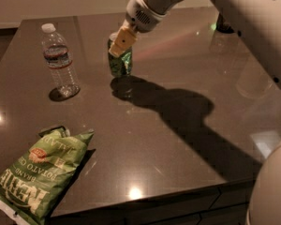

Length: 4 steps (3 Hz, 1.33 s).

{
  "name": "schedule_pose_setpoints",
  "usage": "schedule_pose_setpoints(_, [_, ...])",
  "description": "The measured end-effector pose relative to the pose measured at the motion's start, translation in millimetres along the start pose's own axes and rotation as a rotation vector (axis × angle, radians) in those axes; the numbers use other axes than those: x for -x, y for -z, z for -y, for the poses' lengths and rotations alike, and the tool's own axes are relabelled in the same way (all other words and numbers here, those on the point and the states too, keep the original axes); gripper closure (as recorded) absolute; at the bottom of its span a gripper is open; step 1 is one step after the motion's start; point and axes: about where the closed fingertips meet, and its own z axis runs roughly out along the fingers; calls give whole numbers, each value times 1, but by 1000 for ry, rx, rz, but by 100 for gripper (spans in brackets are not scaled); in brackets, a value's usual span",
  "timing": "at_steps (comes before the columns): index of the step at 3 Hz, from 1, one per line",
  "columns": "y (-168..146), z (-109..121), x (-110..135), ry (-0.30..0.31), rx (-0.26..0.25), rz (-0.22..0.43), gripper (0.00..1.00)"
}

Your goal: Move green can near water bottle

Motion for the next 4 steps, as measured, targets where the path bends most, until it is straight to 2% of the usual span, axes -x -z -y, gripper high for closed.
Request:
schedule_pose_setpoints(1, [-14, -15, 22, 57, 41, 12, 100])
schedule_pose_setpoints(2, [-31, -26, 32, 94, 80, 6, 100])
schedule_pose_setpoints(3, [-45, -33, 37, 126, 103, -13, 86])
schedule_pose_setpoints(4, [-55, -39, 36, 149, 120, -21, 63])
